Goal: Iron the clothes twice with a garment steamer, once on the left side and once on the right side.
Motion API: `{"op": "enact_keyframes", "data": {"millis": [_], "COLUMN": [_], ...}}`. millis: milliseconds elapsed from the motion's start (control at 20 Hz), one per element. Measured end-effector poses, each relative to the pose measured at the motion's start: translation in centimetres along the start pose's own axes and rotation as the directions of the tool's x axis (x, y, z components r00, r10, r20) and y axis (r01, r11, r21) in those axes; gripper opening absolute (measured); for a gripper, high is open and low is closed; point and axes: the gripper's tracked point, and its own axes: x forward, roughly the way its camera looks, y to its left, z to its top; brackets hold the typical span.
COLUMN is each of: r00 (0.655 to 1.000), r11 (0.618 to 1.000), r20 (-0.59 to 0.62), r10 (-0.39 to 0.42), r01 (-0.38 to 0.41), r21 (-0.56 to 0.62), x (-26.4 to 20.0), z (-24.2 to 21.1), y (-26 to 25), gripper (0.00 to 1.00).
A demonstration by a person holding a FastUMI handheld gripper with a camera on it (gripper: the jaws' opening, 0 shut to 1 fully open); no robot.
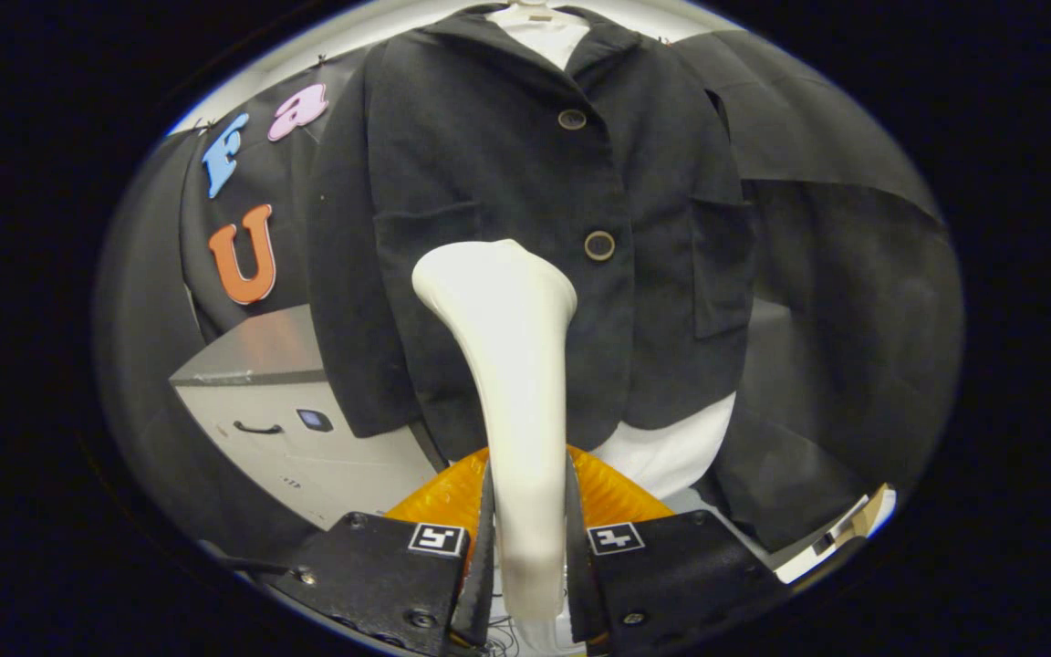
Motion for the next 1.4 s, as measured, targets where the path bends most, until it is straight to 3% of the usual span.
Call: {"op": "enact_keyframes", "data": {"millis": [300,550,1000,1400], "r00": [0.998,1.0,0.974,0.921], "r11": [0.999,0.992,0.963,0.956], "r20": [-0.057,-0.025,0.224,0.379], "r10": [0.002,0.011,0.017,0.084], "r01": [0.001,-0.008,-0.076,-0.182], "r21": [0.045,0.127,0.258,0.231], "x": [0.3,-3.5,-11.6,-11.5], "z": [-3.2,-0.4,17.5,32.8], "y": [-0.1,-2.6,-13.4,-17.5], "gripper": [0.36,0.36,0.36,0.36]}}
